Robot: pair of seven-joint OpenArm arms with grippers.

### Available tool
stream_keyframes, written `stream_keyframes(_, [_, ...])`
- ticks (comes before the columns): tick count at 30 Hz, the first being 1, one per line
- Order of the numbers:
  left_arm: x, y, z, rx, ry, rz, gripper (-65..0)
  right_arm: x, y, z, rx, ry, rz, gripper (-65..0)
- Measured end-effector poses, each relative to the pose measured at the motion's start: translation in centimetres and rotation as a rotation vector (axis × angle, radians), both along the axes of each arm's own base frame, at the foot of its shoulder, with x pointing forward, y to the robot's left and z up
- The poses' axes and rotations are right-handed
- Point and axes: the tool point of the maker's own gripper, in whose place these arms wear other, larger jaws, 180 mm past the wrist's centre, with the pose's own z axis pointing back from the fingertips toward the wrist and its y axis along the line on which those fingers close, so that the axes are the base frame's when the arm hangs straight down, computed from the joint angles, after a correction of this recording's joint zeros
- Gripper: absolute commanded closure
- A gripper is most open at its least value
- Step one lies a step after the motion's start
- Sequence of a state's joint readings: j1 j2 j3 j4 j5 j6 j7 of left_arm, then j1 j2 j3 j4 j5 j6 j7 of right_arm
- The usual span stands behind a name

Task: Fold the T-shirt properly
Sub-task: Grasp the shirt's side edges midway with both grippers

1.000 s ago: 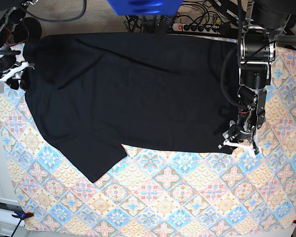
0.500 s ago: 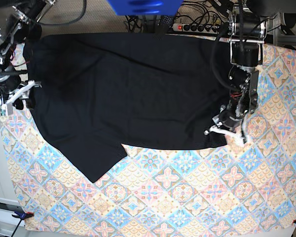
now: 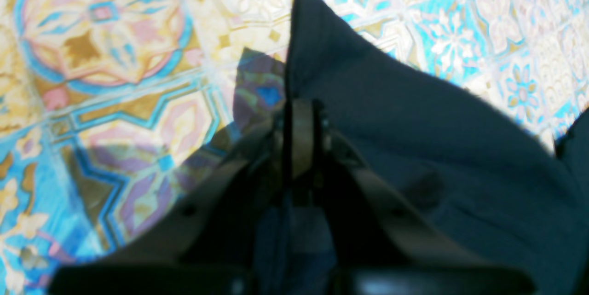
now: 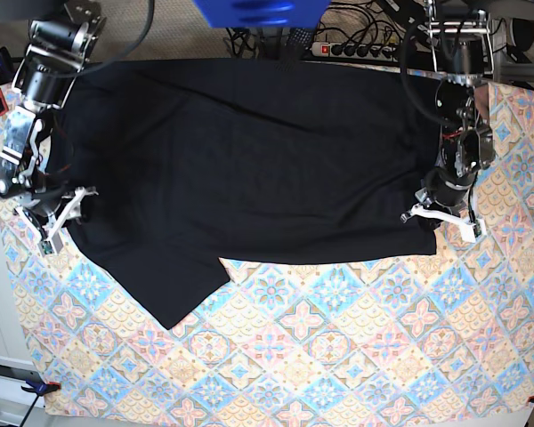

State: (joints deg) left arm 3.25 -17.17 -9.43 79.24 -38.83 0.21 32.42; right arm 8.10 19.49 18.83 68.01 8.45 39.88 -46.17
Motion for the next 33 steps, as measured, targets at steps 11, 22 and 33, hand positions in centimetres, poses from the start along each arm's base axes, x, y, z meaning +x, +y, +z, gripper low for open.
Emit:
stream_keyframes(11, [-1.9,-0.8,1.9,0.027,-0.039,-0.035,0.0,3.5,-0.6,-2.0,0.083,-0.008,0.007,-24.7])
stream_keyframes(22, [-3.2,-0.9,1.4,0.033,-0.019,-0.04,0.0,4.2,-2.6,-2.7,0.091,-0.005,-0.01,-39.4])
stream_keyframes(33, [-3.0,-1.2,1.6,-0.003,-0.031,-0.034,0.0,2.9,-3.3,-4.4,0.025,0.027,0.027,-43.6])
